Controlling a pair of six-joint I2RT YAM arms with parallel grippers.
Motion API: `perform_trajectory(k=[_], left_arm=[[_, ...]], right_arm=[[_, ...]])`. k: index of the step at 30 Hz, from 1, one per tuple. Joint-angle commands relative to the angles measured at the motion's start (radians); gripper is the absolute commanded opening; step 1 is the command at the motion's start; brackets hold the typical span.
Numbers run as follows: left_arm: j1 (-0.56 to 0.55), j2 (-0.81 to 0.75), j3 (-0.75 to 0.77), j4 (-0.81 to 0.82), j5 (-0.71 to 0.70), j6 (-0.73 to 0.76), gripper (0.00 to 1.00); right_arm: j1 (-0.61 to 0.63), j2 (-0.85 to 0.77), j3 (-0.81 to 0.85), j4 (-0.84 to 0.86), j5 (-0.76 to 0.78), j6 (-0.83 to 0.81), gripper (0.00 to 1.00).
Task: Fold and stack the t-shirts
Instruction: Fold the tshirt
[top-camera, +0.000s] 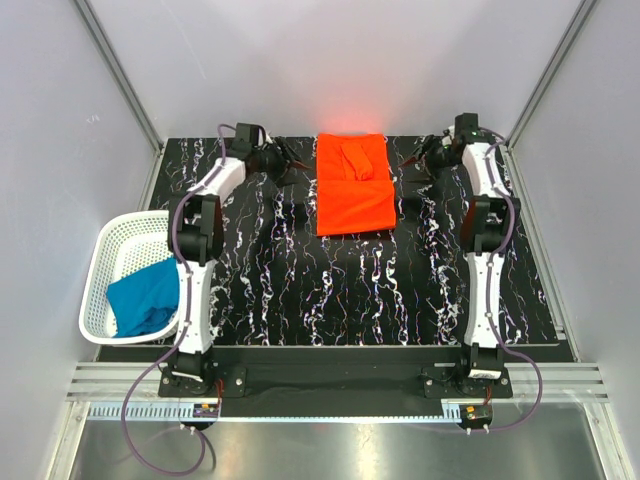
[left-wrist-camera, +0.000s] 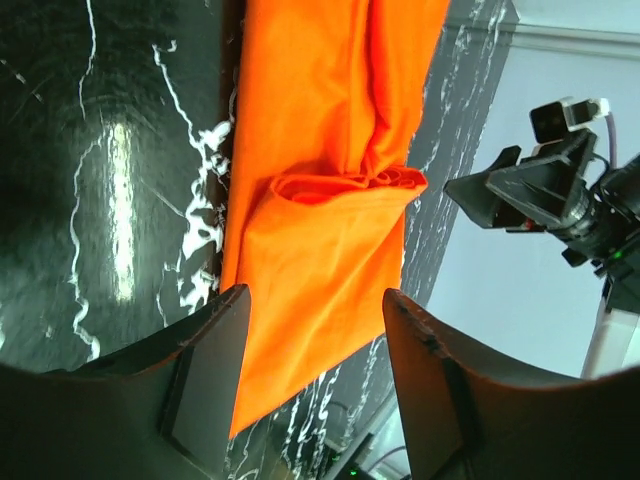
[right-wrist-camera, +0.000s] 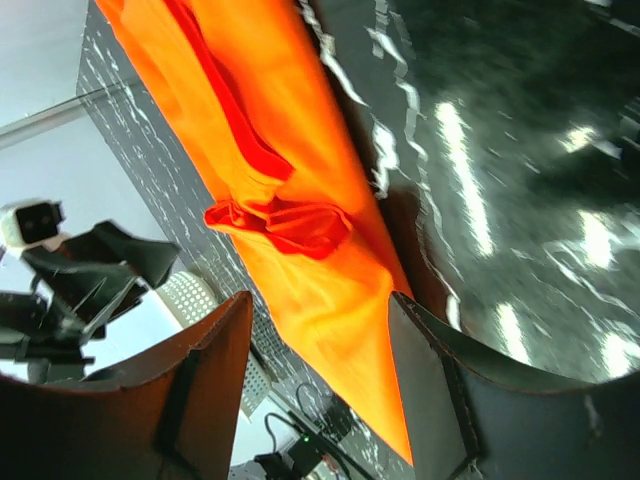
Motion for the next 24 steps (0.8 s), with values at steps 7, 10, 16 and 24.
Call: perform_trajectory(k=[7,10,16,24], left_arm=[[-0.113,-0.224,-0.164,-0.015,0.039,0.148,0.48],[-0.156,-0.204,-0.171,-0.009,0.046,0.148,0.43],[-0.182,-0.132,-0.141,0.064,0.065,0.104,0.41],[-0.181,-0.014,-0.130,0.249,0.115,-0.049,0.41]], right_arm=[[0.013,-0.314,-0.304,-0.067,0.057,-0.167,0.63],[0.026,-0.375,-0.378,-0.060,0.057,-0.198,0.60],[0.052,-0.342,-0.409,-0.035,0.038,-0.203,0.48],[0.102,-0.337,-0.482,0.023,-0.077,-0.171,0.27]])
